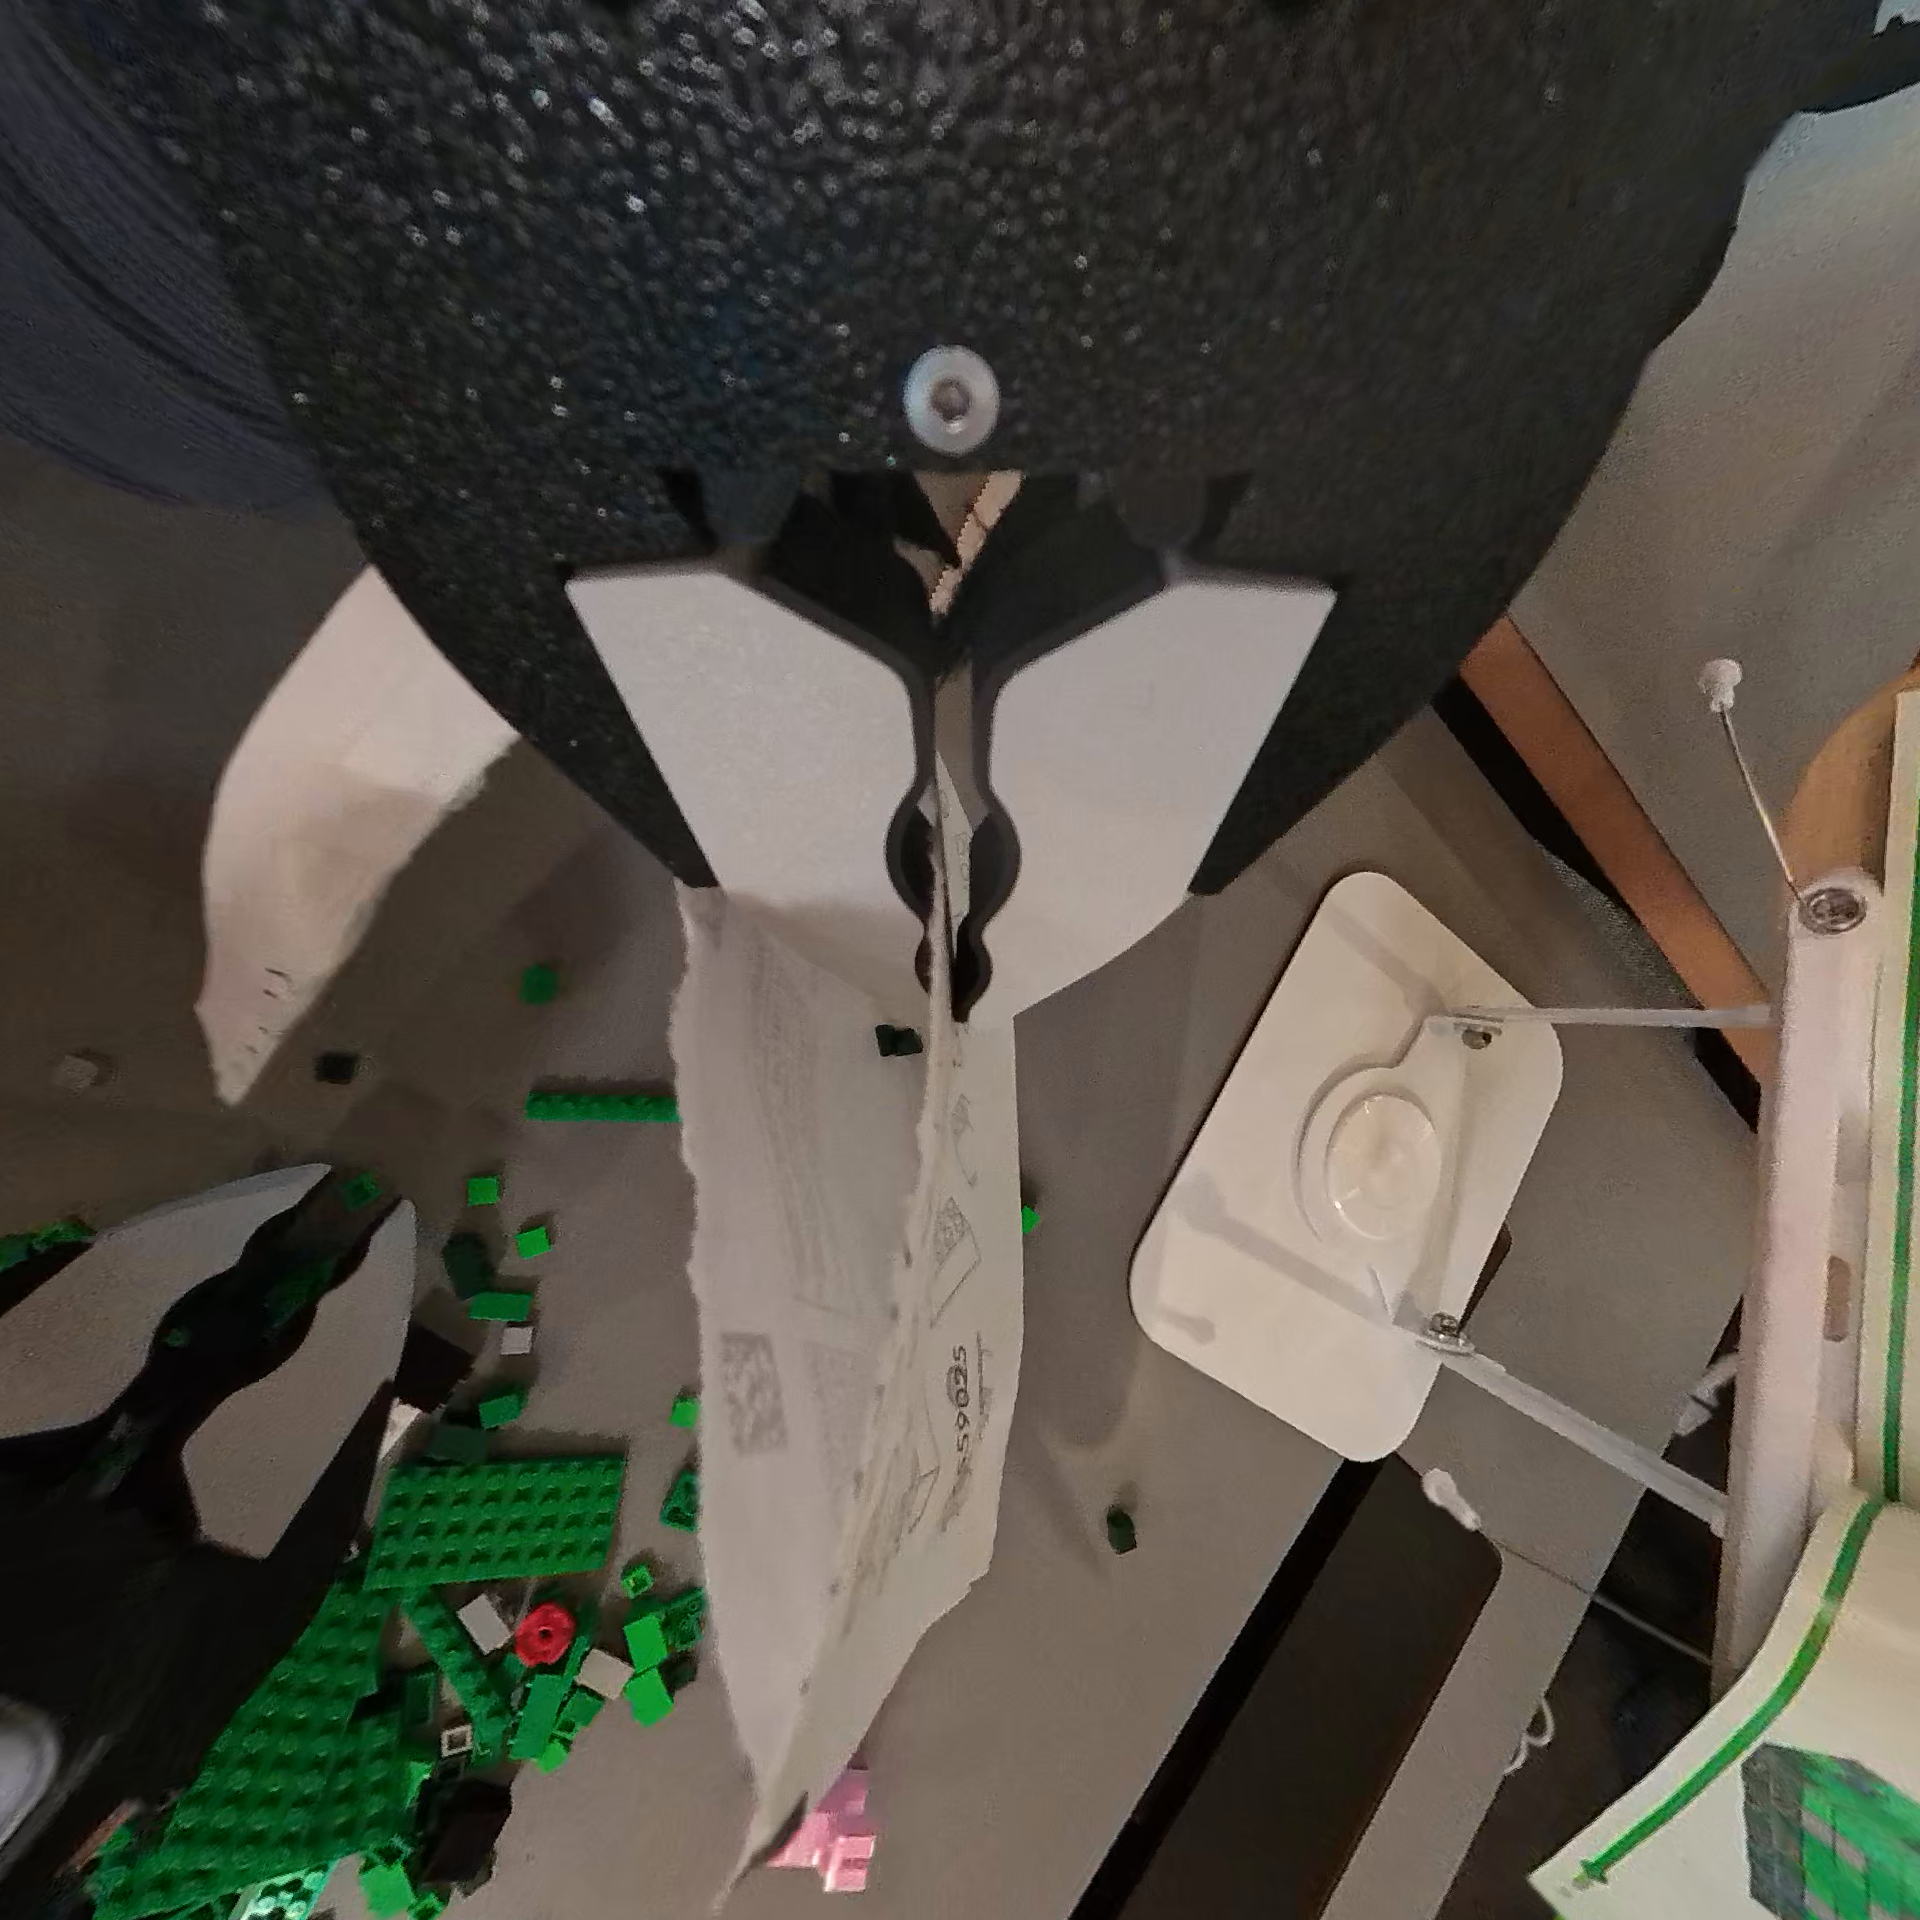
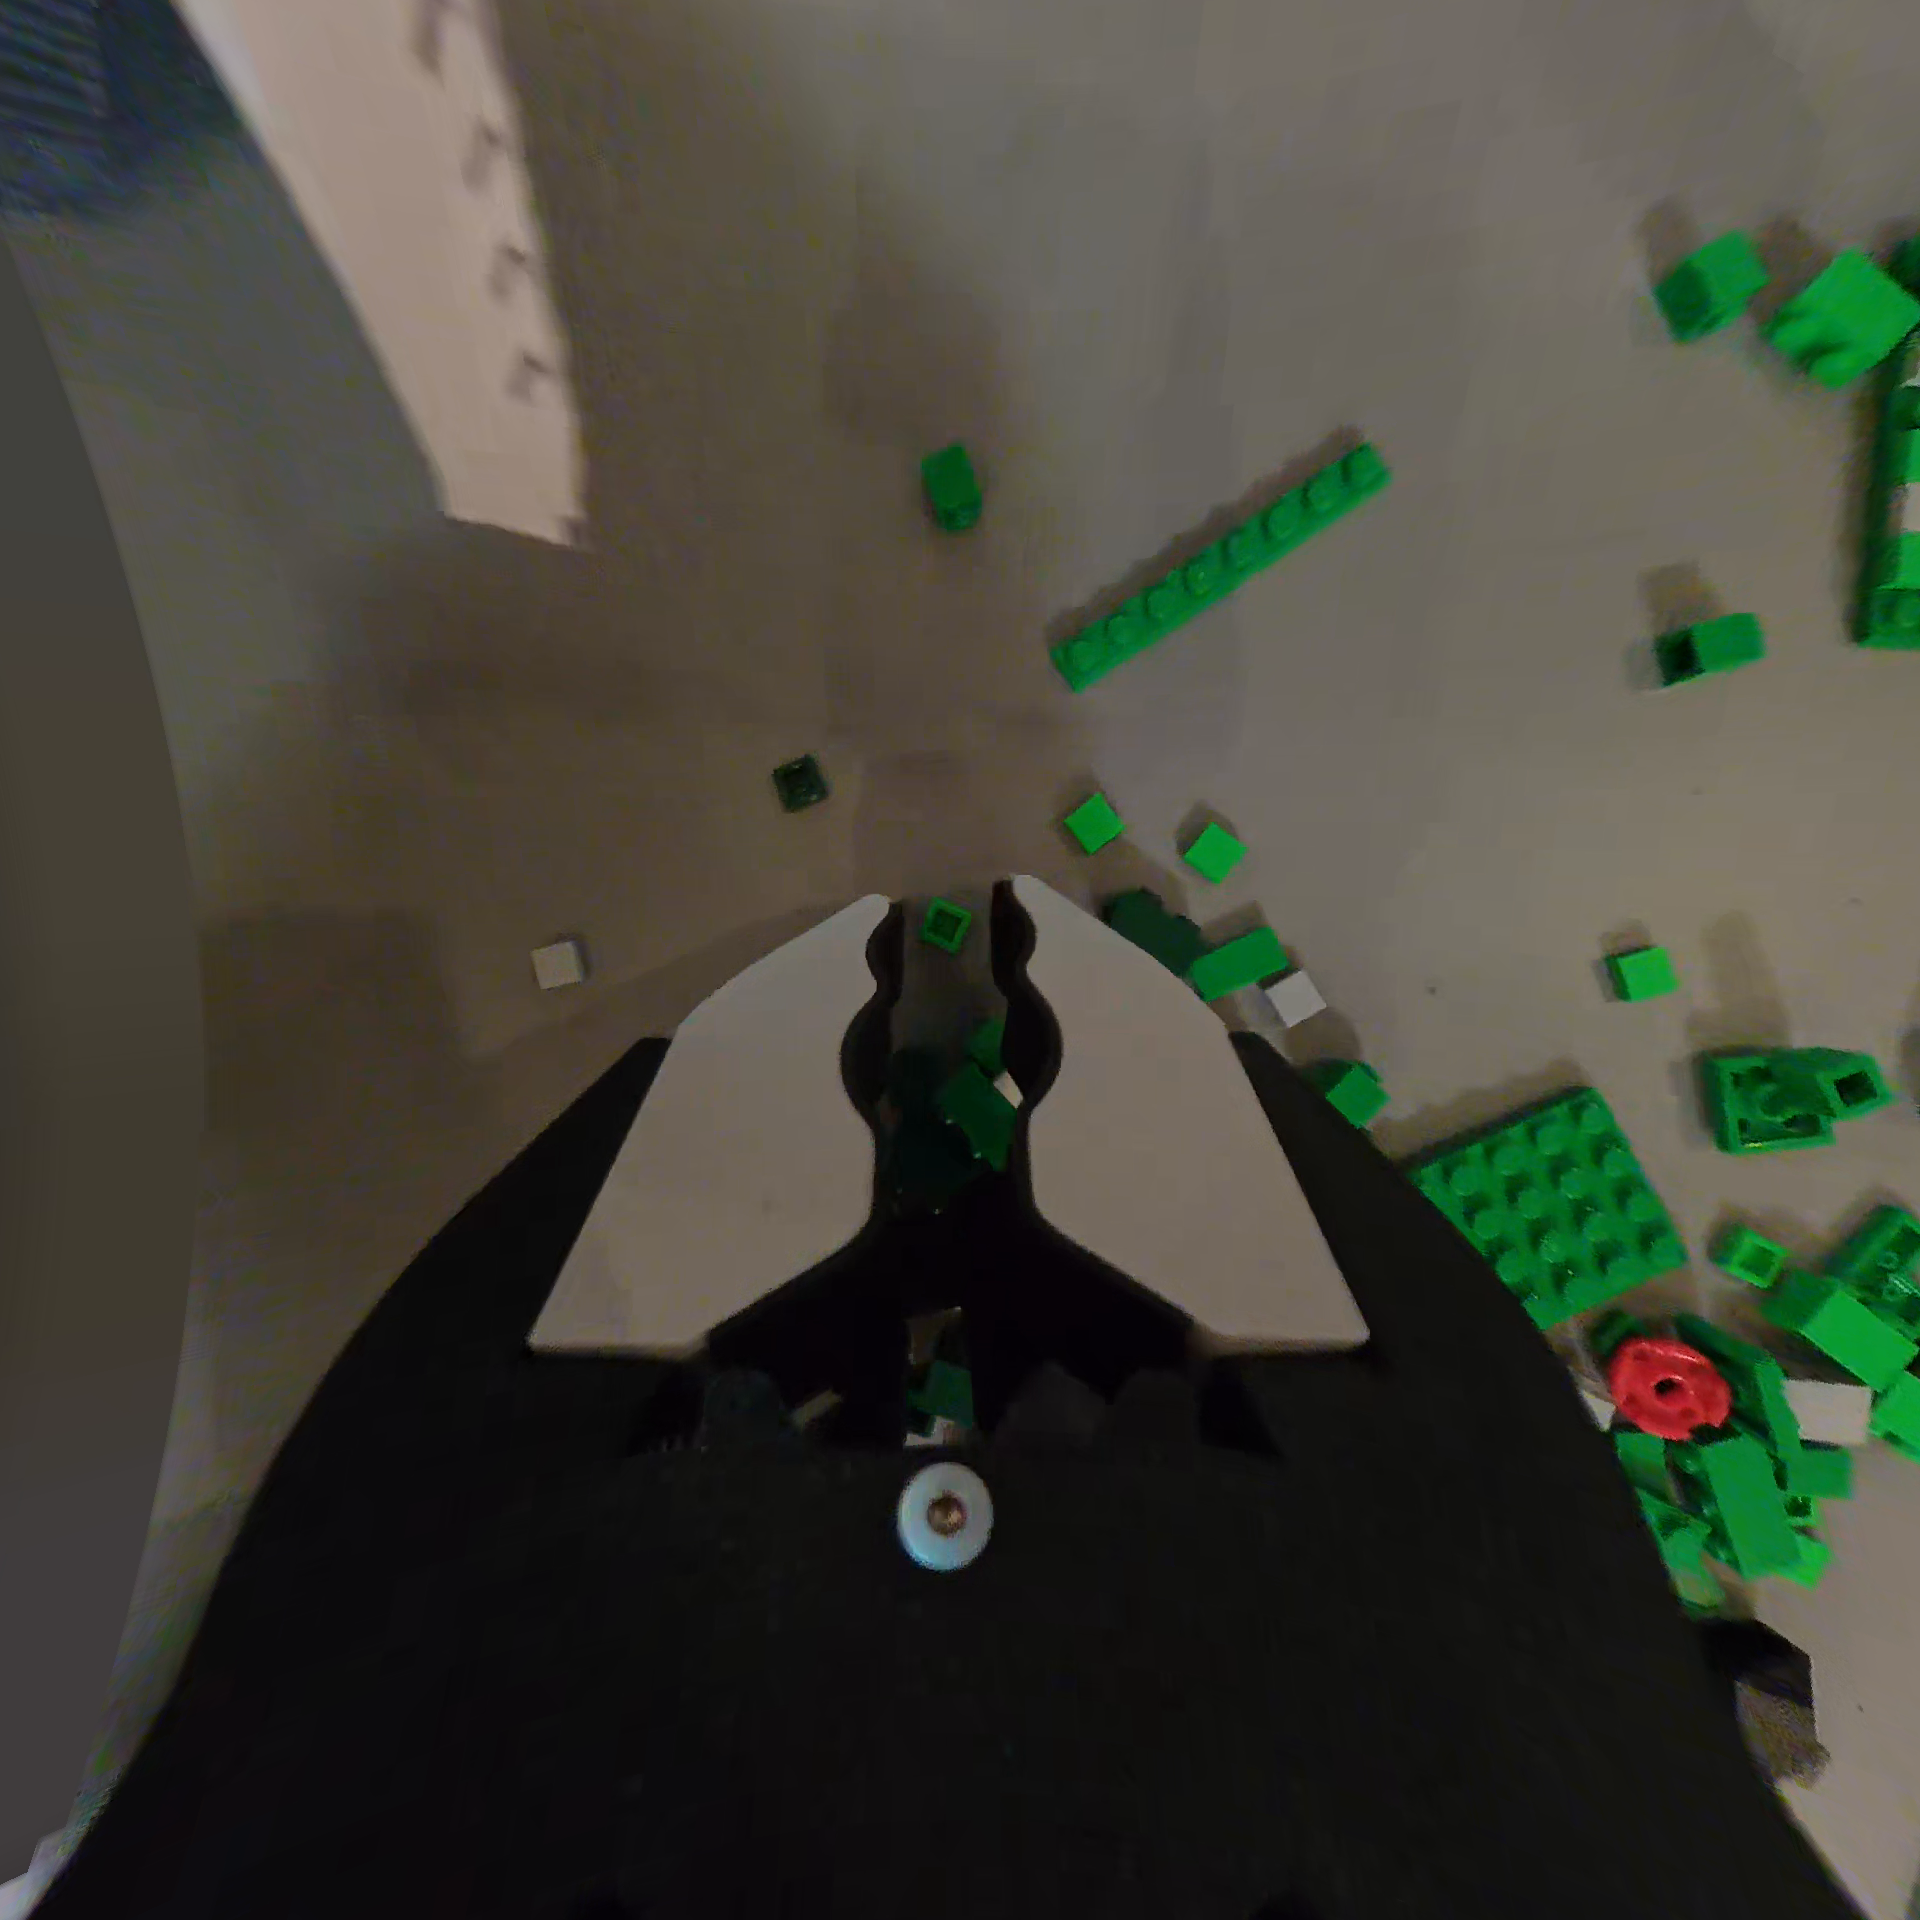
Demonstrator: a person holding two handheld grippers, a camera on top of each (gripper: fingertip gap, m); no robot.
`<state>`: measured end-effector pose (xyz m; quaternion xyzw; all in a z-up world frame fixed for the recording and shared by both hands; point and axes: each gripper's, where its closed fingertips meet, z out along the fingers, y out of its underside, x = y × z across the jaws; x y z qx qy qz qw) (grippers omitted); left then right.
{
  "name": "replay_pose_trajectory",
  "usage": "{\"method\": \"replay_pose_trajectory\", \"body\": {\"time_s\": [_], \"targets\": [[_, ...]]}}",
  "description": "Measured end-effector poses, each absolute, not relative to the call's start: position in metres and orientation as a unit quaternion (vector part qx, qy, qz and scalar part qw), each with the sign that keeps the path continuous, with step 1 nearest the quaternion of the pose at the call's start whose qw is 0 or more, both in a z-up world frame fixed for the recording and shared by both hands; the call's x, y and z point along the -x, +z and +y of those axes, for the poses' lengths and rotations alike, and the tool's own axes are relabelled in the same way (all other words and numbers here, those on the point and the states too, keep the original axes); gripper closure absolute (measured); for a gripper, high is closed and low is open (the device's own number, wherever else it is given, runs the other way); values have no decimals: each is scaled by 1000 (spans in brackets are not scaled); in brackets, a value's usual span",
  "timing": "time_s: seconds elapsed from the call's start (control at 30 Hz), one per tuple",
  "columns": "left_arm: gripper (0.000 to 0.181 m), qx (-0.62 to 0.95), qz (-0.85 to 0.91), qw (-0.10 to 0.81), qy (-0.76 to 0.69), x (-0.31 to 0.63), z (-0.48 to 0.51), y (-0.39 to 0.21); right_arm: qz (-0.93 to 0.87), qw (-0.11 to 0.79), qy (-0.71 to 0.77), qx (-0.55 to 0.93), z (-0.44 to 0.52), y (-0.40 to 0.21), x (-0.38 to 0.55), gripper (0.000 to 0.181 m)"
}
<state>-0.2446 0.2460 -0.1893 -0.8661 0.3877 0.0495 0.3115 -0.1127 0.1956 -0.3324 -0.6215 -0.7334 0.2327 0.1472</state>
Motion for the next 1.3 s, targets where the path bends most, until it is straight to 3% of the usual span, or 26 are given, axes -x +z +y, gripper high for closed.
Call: {"method": "replay_pose_trajectory", "body": {"time_s": [0.23, 0.37, 0.53, 0.8, 1.3], "targets": [[181, 866, 390, 311, 43, 244, 247, -191, -731, 137, 239, 624, 195, -336, 110, 172], [181, 865, 394, 307, 45, 242, 247, -192, -714, 177, 232, 636, 195, -317, 94, 172], [181, 864, 398, 305, 44, 240, 248, -192, -644, 230, 189, 705, 196, -296, 4, 172], [181, 854, 425, 295, 48, 223, 248, -194, -515, 232, 113, 818, 177, -315, -129, 172], [181, 847, 442, 290, 51, 214, 245, -195, -493, 232, 119, 830, 170, -316, -145, 161]]}}
